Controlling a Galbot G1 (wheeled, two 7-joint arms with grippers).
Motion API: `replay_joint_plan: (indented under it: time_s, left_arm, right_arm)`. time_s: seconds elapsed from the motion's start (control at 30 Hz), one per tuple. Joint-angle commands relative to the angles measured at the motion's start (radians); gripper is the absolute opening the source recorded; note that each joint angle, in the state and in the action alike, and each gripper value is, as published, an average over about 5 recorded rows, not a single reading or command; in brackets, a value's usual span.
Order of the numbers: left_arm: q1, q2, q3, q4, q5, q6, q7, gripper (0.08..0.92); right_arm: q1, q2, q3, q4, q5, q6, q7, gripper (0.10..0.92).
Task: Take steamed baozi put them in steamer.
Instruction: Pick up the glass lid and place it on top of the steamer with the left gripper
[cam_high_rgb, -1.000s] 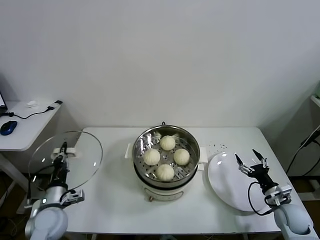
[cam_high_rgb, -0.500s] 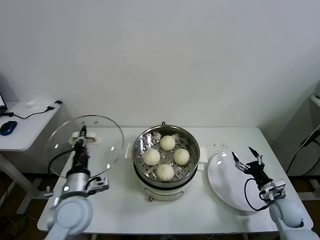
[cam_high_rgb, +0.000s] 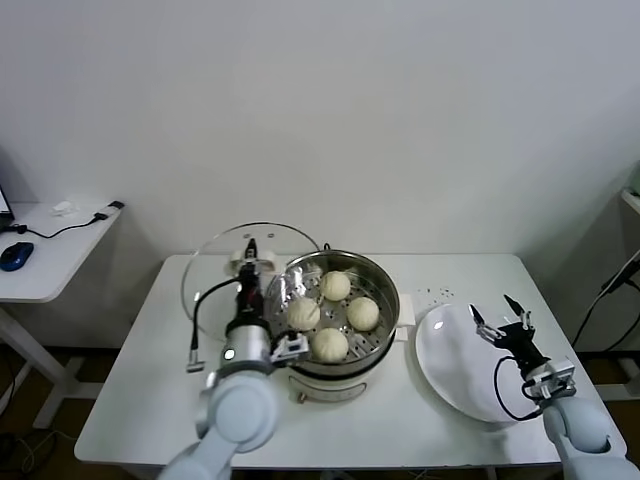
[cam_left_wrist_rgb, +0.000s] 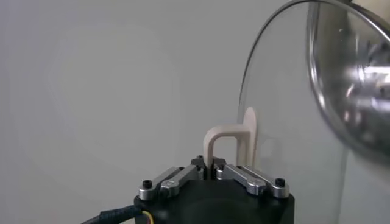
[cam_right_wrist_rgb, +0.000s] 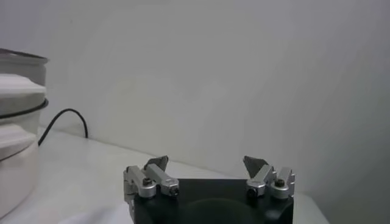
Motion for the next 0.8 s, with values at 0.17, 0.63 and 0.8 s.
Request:
replay_joint_plan:
  time_s: [0.17,0.63,0.8]
  left_arm:
    - [-0.105,-0.288,0.209,0.278,0.088,0.049,-0.036,0.148]
    - [-0.073,-0.319,0.177,0.381,0.068,0.049,-0.082,0.148]
    - [-0.063,-0.321,0.151,0.382,0.066,0.049,-0.091,0.148]
  right_arm:
    - [0.008,0.0,0.01,-0.021,-0.008,0.006,-0.003,0.823]
    - [0.011,0.003,0.021,-0.045,-0.009,0.02,-0.014,0.823]
    - [0.014,0.005,0.021,-0.048,-0.011,0.022,-0.018,0.823]
